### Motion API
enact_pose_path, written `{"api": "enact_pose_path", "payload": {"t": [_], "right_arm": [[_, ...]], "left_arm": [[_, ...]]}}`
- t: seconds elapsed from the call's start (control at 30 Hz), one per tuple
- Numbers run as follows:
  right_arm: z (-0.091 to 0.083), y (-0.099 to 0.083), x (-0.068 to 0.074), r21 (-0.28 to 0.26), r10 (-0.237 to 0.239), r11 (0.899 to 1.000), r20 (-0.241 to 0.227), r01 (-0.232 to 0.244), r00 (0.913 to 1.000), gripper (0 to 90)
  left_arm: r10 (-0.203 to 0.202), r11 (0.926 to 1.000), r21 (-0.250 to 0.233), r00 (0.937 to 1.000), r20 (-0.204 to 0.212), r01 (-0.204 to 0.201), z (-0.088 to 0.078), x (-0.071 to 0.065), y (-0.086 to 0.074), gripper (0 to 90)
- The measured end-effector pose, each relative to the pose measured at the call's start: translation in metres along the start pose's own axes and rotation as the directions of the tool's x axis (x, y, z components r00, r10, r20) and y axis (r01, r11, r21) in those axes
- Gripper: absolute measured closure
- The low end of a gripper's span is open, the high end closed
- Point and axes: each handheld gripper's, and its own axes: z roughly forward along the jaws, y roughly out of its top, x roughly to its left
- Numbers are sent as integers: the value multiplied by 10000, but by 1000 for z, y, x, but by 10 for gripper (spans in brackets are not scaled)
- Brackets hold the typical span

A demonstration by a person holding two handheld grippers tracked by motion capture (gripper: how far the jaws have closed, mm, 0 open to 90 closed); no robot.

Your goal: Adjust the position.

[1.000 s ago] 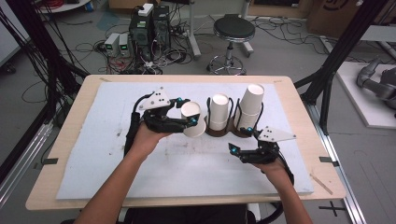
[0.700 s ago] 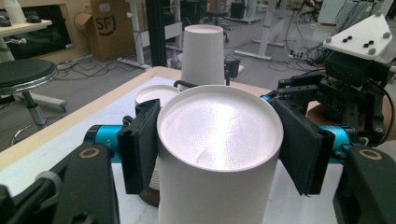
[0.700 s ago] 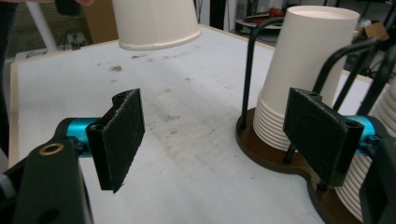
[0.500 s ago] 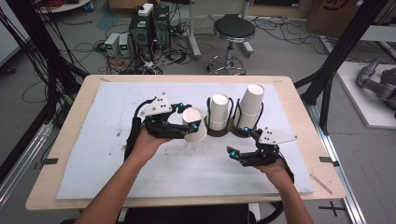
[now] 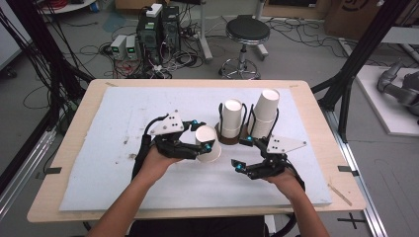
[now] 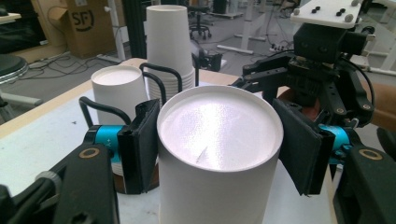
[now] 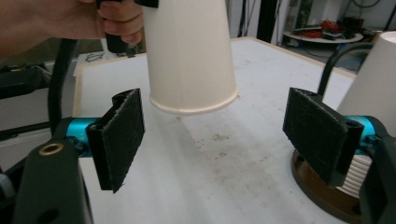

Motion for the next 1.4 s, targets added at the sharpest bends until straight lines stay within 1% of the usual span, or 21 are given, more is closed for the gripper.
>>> {"api": "enact_pose_path", "payload": {"t": [0.1,0.13,0.23,0.27,0.4,0.5,0.53,0.63,0.77,0.97,1.0,1.07,1.13,1.27,1.4], "right_arm": [[2,0,2,60,39,10000,-174,-38,9998,212],[2,0,2,64,-47,10000,-226,48,9997,212],[4,0,5,84,-1,10000,-406,5,9992,211],[5,0,6,91,-23,10000,-490,28,9988,211],[9,0,8,127,-70,9999,-839,81,9964,211],[12,0,11,159,-102,9998,-1062,120,9943,211],[13,0,11,171,-144,9997,-1205,165,9926,211],[15,0,11,187,-120,9997,-1300,146,9914,211],[18,-1,12,202,-212,9995,-1427,243,9895,212],[21,0,14,184,-198,9996,-1558,230,9876,211],[21,-1,14,211,-207,9995,-1612,244,9867,211],[21,0,14,200,-204,9995,-1624,239,9865,212],[22,0,15,167,-197,9996,-1676,228,9857,211],[24,-1,16,224,-245,9993,-1785,289,9836,213],[23,0,15,311,-481,9980,-1867,548,9812,267]], "left_arm": [[77,9999,114,9998,159,-78,2,-2,0,354],[89,9999,145,9997,208,-92,2,-3,0,354],[100,9998,172,9991,408,-107,5,-8,0,354],[183,9995,246,9984,534,-196,6,-10,0,354],[300,9988,351,9962,817,-330,11,-15,0,354],[326,9988,334,9943,1019,-361,12,-17,0,355],[312,9989,319,9937,1078,-348,13,-18,0,354],[313,9990,280,9914,1271,-351,14,-19,2,354],[313,9992,210,9885,1480,-348,17,-21,3,354],[291,9991,253,9859,1650,-338,21,-25,3,355],[373,9986,308,9850,1683,-431,21,-25,3,355],[303,9990,267,9836,1775,-356,22,-26,3,355],[300,9991,247,9810,1916,-354,23,-27,4,355],[280,9993,186,9783,2054,-325,25,-28,4,357],[264,9993,220,9779,2074,-317,24,-28,4,359]]}}
